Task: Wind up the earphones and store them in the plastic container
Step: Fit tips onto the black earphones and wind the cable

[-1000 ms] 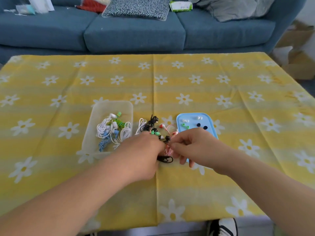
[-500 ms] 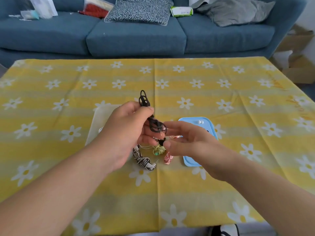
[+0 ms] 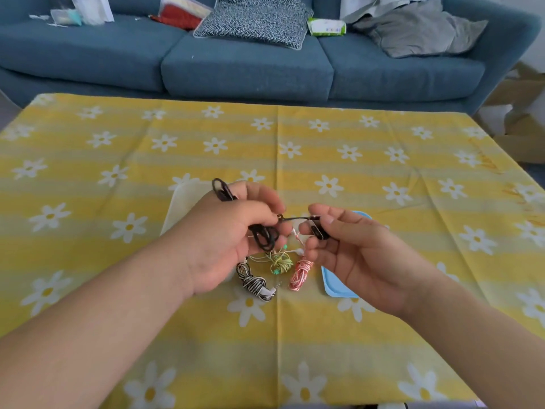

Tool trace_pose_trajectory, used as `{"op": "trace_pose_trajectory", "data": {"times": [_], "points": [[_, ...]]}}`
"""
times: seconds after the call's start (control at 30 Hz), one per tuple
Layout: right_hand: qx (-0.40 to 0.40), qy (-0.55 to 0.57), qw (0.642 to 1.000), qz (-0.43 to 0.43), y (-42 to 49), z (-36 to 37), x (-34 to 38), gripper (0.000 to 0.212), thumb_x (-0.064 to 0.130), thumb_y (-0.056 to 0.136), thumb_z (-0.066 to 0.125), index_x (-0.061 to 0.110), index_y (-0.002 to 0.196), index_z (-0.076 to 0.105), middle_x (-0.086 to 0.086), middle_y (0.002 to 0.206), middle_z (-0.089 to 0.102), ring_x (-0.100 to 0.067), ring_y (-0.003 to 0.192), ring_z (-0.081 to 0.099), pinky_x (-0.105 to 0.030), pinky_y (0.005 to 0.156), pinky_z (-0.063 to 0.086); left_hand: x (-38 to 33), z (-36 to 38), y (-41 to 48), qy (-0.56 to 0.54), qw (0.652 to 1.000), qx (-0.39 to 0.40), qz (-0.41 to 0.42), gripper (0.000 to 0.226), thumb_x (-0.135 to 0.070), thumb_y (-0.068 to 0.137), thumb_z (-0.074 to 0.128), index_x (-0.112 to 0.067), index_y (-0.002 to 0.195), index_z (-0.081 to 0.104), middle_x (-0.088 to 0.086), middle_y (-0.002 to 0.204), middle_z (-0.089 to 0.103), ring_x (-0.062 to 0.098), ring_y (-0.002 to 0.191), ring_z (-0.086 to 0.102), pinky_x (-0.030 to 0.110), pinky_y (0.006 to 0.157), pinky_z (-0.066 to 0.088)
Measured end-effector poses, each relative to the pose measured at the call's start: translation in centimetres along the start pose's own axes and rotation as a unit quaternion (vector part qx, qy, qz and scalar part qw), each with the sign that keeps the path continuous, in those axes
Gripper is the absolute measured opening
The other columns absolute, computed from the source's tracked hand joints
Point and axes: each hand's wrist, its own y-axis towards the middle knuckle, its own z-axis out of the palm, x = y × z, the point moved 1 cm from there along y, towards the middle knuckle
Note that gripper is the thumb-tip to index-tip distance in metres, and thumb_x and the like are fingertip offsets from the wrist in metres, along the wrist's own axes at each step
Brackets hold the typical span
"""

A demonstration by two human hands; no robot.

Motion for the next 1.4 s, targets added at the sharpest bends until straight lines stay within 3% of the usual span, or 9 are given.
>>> {"op": "trace_pose_trajectory", "data": {"times": [0.1,0.27,0.43,0.7,0.87,1.03,1.13,1.27,1.4], "points": [[-0.021,-0.054,0.998,0.002,0.1,-0.4,-0.3,0.041,0.007,0.085,0.068,-0.001,0.123,0.055,-0.023,0.098,0.071,-0.027,0.074,0.069,-0.032,0.067,0.061,0.8,0.3,-0.3,0.151,0.988,0.030,0.004,0.032,0.017,0.089,0.056,-0.006,0.103,0.074,0.016,0.107,0.074,0.022,0.084,0.075,0.031,0.059,0.057],[-0.020,-0.122,0.992,0.012,-0.3,-0.9,-0.3,0.037,0.009,0.079,0.074,-0.005,0.112,0.066,-0.017,0.082,0.069,-0.024,0.069,0.068,-0.031,0.067,0.061,2.0,1.0,-0.4,0.328,0.938,0.022,0.112,0.016,-0.014,0.092,0.074,-0.025,0.102,0.078,-0.012,0.074,0.075,0.022,0.072,0.073,0.035,0.061,0.062],[-0.013,-0.127,0.991,0.051,-1.0,-1.1,-0.3,0.018,0.008,0.090,0.069,-0.002,0.104,0.070,-0.013,0.081,0.070,-0.018,0.061,0.066,-0.025,0.059,0.058,2.7,0.9,0.3,0.389,0.907,0.043,0.155,0.013,-0.017,0.087,0.079,-0.029,0.091,0.077,-0.016,0.073,0.073,0.008,0.065,0.067,0.035,0.068,0.062],[-0.005,-0.103,0.992,0.074,-2.2,-1.7,-0.2,0.032,-0.015,0.093,0.055,-0.003,0.121,0.066,-0.024,0.099,0.074,-0.028,0.078,0.074,-0.028,0.073,0.061,3.8,1.0,0.9,0.393,0.907,0.048,0.145,0.029,-0.015,0.091,0.075,-0.035,0.111,0.072,-0.012,0.082,0.070,0.009,0.061,0.067,0.038,0.068,0.062],[-0.060,-0.188,0.979,0.052,-2.7,-2.3,-0.1,0.020,0.009,0.096,0.065,-0.006,0.107,0.073,-0.024,0.094,0.075,-0.026,0.075,0.074,-0.030,0.069,0.062,4.1,1.4,0.7,0.345,0.928,0.022,0.136,0.018,-0.015,0.094,0.072,-0.027,0.106,0.077,-0.015,0.076,0.074,0.006,0.060,0.071,0.021,0.058,0.056],[-0.083,-0.205,0.975,0.024,-2.7,-2.3,-0.2,0.025,0.011,0.086,0.076,-0.001,0.108,0.073,-0.017,0.085,0.070,-0.025,0.070,0.067,-0.033,0.067,0.060,4.3,1.7,0.6,0.247,0.963,0.002,0.110,0.020,-0.005,0.093,0.071,-0.017,0.108,0.077,-0.002,0.080,0.078,0.015,0.064,0.074,0.023,0.059,0.057],[-0.105,-0.191,0.976,0.016,-2.6,-2.5,0.1,0.034,0.016,0.075,0.081,-0.003,0.101,0.070,-0.019,0.084,0.071,-0.025,0.065,0.068,-0.033,0.065,0.062,4.4,2.0,0.6,0.202,0.975,0.003,0.087,0.015,-0.002,0.090,0.073,-0.010,0.103,0.075,0.008,0.082,0.079,0.022,0.069,0.076,0.033,0.064,0.062],[-0.096,-0.178,0.979,0.017,-2.6,-2.3,0.1,0.019,0.009,0.084,0.075,-0.003,0.098,0.071,-0.019,0.083,0.072,-0.024,0.067,0.070,-0.029,0.065,0.061,4.5,2.4,0.3,0.154,0.986,0.002,0.064,0.012,-0.005,0.092,0.072,-0.007,0.103,0.071,0.016,0.084,0.078,0.032,0.074,0.075,0.056,0.070,0.060],[-0.081,-0.144,0.986,0.011,-2.6,-2.1,-0.1,0.022,-0.005,0.086,0.068,-0.003,0.107,0.071,-0.020,0.084,0.074,-0.025,0.072,0.073,-0.030,0.069,0.063,4.8,2.8,0.1,0.145,0.988,-0.004,0.060,0.012,-0.014,0.095,0.071,-0.012,0.107,0.070,0.024,0.093,0.073,0.032,0.063,0.064,0.062,0.068,0.057]]}}
